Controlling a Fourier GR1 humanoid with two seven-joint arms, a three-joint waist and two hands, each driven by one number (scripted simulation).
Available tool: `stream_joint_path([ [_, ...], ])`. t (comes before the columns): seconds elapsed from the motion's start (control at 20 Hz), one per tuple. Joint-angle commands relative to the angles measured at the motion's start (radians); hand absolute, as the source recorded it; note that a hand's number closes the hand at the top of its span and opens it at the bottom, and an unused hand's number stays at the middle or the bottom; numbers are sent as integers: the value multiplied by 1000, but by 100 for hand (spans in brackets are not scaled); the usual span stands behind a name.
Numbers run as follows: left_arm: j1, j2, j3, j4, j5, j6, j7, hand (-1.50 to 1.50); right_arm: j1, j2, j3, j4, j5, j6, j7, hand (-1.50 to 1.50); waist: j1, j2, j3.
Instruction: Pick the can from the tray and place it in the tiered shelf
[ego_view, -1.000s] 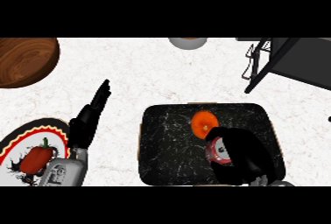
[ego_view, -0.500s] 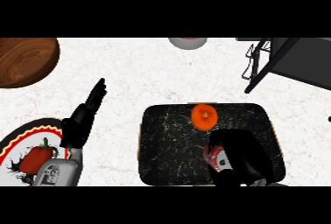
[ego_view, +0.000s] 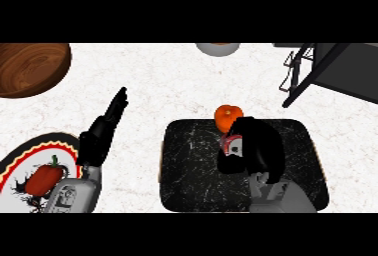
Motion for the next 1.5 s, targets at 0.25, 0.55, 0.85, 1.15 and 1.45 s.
stream_joint_path([
  [0.25,28,30,21,14,18,-38,-41,0,-258,32,-23,1,86,-297,180,150,0,-3,-1],
  [0.55,27,24,23,-29,18,-26,8,0,-339,32,-48,-126,237,-213,300,150,-16,-11,0],
  [0.85,18,5,25,26,2,-5,-20,0,-501,32,-118,-121,387,-31,365,150,-22,-10,-2],
  [1.15,-40,13,32,4,5,-12,27,0,-610,16,-264,-103,486,39,295,150,-19,-9,-1],
  [1.45,31,-40,-22,-14,-52,44,-4,0,-655,-48,-405,-159,460,168,206,150,-24,-9,0],
])
